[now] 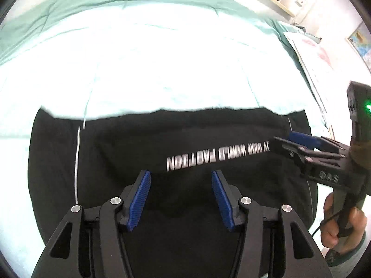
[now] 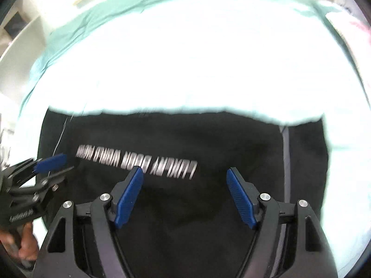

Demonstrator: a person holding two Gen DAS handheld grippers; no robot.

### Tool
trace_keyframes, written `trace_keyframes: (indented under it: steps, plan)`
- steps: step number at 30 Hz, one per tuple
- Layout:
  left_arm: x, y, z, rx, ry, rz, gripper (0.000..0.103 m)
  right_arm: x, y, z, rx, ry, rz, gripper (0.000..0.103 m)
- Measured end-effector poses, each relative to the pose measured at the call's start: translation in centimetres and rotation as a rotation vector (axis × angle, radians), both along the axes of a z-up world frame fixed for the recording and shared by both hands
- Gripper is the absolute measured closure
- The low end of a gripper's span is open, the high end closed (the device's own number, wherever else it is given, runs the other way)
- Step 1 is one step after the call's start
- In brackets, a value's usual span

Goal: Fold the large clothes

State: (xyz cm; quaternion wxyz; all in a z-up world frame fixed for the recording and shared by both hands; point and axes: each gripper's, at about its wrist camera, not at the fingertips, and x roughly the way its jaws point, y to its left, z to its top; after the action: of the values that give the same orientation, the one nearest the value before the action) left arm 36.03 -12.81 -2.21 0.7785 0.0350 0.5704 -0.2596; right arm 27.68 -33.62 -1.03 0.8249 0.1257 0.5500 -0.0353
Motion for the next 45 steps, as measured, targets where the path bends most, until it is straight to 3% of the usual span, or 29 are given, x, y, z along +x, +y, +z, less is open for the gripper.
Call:
trace_keyframes:
  steps: [2, 5, 8, 14, 18, 22, 27, 32, 35, 37, 40, 45]
  plan:
    - [1.9, -0.8, -3.0, 0.041, 0.069, 0.009, 0.046, 1.8, -0.7, -2.0, -0.008, 0.048, -0.021, 0.025]
    - [3.3, -0.9, -6.9, 0.048, 0.164, 0.03, 0.044, 2.8, -2.2, -7.5, 0.082, 0.134, -0.061, 0.022]
    - [3.9, -0.5, -6.6, 0.034, 0.178, 0.041, 0.044, 2.4, -3.0, -8.2, 0.121, 0.108, -0.087, 0.021]
    - [1.6, 1.4, -2.4, 0.001, 0.104, -0.033, 0.044, -0.1, -3.2, -6.2, 0.134, 0.056, -0.074, 0.021]
    - [-3.1, 4.6, 3.4, -0.086, 0.026, -0.143, 0.044, -5.2, -2.8, -1.9, 0.188, -0.013, -0.024, 0.021]
    - [-7.8, 6.1, 5.0, -0.1, 0.027, -0.211, 0.044, -9.7, -0.7, 1.7, 0.12, -0.062, 0.067, 0.02]
    - [-12.7, 7.1, 2.2, -0.061, 0.077, -0.216, 0.043, -13.8, 2.4, 0.6, 0.049, -0.003, 0.127, 0.021]
    - [-12.8, 6.6, -4.4, 0.042, 0.163, -0.137, 0.044, -14.4, 4.1, -5.3, 0.017, 0.121, 0.133, 0.02]
    - [-12.2, 6.0, -6.3, 0.064, 0.188, -0.114, 0.044, -13.4, 4.5, -7.9, 0.012, 0.189, 0.128, 0.018]
    - [-11.9, 5.9, -5.9, 0.062, 0.201, -0.104, 0.044, -13.0, 4.7, -7.9, -0.016, 0.203, 0.121, 0.018]
    - [-11.8, 7.1, -4.3, -0.006, 0.215, -0.071, 0.044, -13.1, 4.6, -7.0, -0.017, 0.197, 0.103, 0.018]
    - [-12.2, 9.7, 2.2, -0.046, 0.049, -0.048, 0.044, -14.4, 2.3, -2.1, -0.001, 0.092, 0.055, 0.018]
